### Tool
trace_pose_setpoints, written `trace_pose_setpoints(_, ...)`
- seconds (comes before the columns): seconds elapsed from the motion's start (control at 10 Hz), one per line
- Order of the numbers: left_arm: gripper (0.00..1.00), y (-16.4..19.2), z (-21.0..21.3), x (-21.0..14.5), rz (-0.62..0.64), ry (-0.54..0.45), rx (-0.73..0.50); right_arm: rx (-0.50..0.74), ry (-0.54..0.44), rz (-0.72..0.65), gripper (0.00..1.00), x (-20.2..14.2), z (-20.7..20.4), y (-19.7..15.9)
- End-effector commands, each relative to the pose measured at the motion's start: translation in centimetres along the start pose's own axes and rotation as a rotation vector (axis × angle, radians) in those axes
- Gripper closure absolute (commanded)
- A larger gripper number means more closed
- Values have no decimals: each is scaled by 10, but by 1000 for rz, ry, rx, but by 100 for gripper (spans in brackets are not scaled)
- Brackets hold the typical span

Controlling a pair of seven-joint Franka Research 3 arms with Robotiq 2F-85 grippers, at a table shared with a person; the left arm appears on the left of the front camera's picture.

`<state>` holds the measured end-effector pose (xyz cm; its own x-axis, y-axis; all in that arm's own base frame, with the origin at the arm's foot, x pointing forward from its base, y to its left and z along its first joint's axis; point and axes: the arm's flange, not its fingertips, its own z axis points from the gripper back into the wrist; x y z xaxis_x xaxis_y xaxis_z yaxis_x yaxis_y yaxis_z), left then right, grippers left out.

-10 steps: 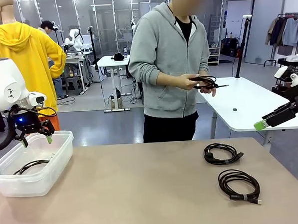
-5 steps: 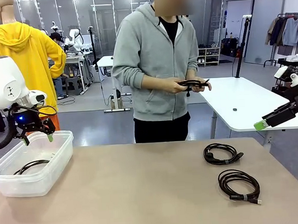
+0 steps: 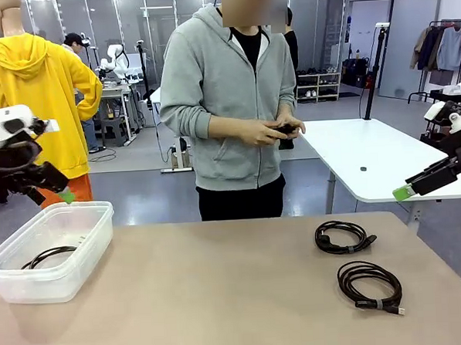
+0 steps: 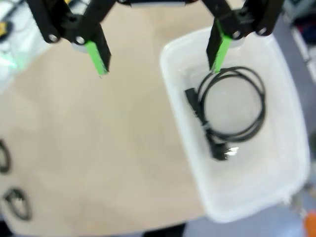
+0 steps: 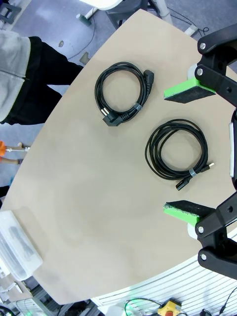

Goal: Organize and store the cables.
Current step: Place the Power Cable into the Organizing box.

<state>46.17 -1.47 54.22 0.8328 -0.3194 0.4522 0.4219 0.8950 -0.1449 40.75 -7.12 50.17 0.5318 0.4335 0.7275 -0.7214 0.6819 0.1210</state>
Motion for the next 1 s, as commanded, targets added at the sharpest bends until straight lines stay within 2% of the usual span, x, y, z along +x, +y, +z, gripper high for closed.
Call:
trace_pose_setpoints(0.0,2,-19,25,-54,-131,-141,-148,3,14,6,0,1,2,0)
trace_pose_setpoints(0.2,2,-42,39,-92,-252,-171,-79,3,14,6,0,1,2,0)
trace_pose_setpoints(0.4,2,-49,36,-121,-339,-206,-19,3,14,6,0,1,2,0)
trace_pose_setpoints(0.5,2,-47,35,-127,-375,-225,-10,3,14,6,0,1,2,0)
trace_pose_setpoints(0.7,2,-37,41,-120,-382,-213,-81,3,14,6,0,1,2,0)
trace_pose_setpoints(0.8,2,-46,51,-111,-352,-192,-31,3,14,6,0,1,2,0)
trace_pose_setpoints(0.9,2,-46,51,-111,-352,-192,-31,3,14,6,0,1,2,0)
